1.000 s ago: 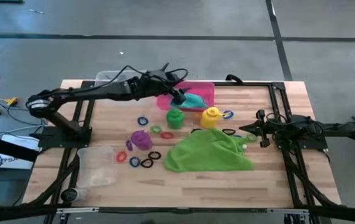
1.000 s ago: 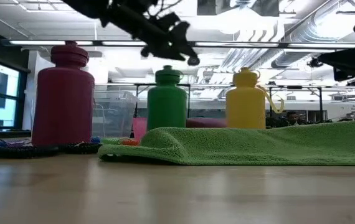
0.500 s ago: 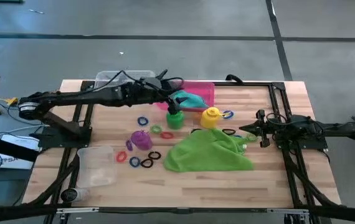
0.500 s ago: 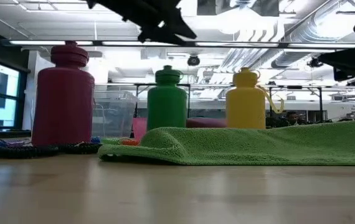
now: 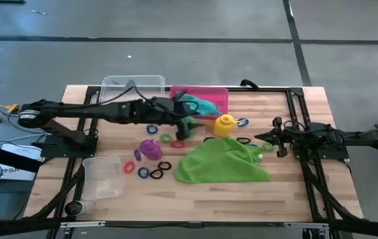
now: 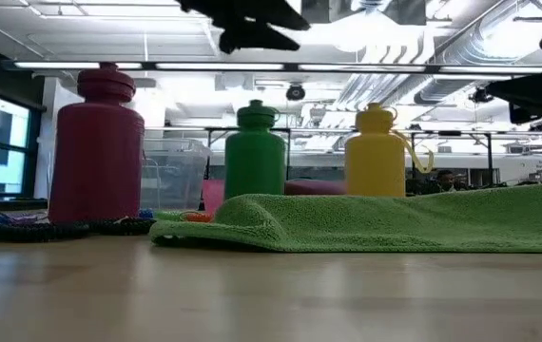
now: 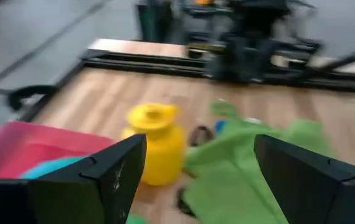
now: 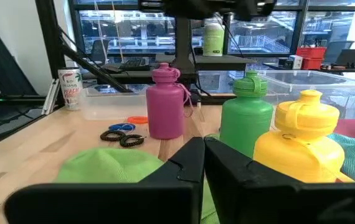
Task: Pick & Place Sports Items
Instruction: Put the black spring keychain into the bottom transparent bin
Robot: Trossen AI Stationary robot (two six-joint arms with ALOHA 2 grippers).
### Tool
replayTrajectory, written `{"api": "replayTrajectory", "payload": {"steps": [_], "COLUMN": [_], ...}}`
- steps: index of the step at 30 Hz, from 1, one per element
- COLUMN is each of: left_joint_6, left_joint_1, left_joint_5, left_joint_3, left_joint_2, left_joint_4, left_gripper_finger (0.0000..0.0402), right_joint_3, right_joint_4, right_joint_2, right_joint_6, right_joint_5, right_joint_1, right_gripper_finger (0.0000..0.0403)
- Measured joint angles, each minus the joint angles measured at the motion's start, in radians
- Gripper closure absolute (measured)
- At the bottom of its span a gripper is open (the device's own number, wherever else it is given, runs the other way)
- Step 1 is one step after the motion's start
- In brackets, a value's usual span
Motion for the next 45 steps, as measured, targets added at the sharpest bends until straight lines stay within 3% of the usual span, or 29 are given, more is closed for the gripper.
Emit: {"api": "replayTrajectory", "payload": {"steps": [6, 14, 31, 45], "left_joint_6": [-0.008, -0.041, -0.056, -0.052], "left_joint_1": [-0.035, -0.136, -0.428, -0.442], "left_joint_5": [0.079, 0.083, 0.064, 0.04], "left_joint_3": [0.0, 0.0, 0.0, 0.0], "left_joint_2": [-0.025, -0.051, -0.045, 0.061], "left_joint_4": [-0.121, -0.285, -0.381, -0.432], "left_gripper_finger": [0.0159, 0.0159, 0.0159, 0.0159], "right_joint_3": [0.0, 0.0, 0.0, 0.0], "right_joint_4": [0.0, 0.0, 0.0, 0.0], "right_joint_2": [0.0, 0.0, 0.0, 0.0], "right_joint_6": [0.0, 0.0, 0.0, 0.0], "right_joint_5": [0.0, 0.0, 0.0, 0.0], "right_joint_1": [0.0, 0.0, 0.0, 0.0], "right_gripper_finger": [0.0403, 0.0402, 0.0402, 0.0403]}}
